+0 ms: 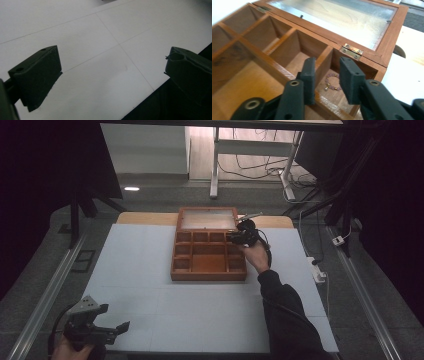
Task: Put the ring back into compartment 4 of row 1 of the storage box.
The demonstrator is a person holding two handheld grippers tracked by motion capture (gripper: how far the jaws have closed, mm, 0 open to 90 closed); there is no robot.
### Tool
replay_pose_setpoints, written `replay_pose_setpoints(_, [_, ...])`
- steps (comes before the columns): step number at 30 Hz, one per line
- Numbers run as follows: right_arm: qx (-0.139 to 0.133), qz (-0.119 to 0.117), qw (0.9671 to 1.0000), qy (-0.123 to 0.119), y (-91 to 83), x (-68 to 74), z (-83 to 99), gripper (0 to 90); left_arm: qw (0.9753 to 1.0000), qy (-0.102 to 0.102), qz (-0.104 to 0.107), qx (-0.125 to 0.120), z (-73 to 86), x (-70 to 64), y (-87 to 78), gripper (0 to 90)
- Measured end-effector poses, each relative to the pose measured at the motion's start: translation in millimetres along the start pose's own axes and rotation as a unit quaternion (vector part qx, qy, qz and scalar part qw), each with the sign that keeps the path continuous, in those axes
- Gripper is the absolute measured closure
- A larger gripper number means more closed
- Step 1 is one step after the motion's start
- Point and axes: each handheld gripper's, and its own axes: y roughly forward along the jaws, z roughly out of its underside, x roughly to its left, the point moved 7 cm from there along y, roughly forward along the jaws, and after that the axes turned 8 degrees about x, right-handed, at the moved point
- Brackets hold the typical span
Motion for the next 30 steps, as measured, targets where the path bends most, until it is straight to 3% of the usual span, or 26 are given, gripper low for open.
replay_pose_setpoints(10, [-0.001,-0.022,0.9997,-0.007,-22.7,14.5,-0.7,45.4,1.0,0.001,0.0,0.001,-0.4,0.0,0.2,0.5])
replay_pose_setpoints(30, [0.007,-0.037,0.9993,-0.001,-43.7,26.5,19.1,24.3,1.0,0.003,0.0,0.0,-1.1,-0.4,0.6,0.5])
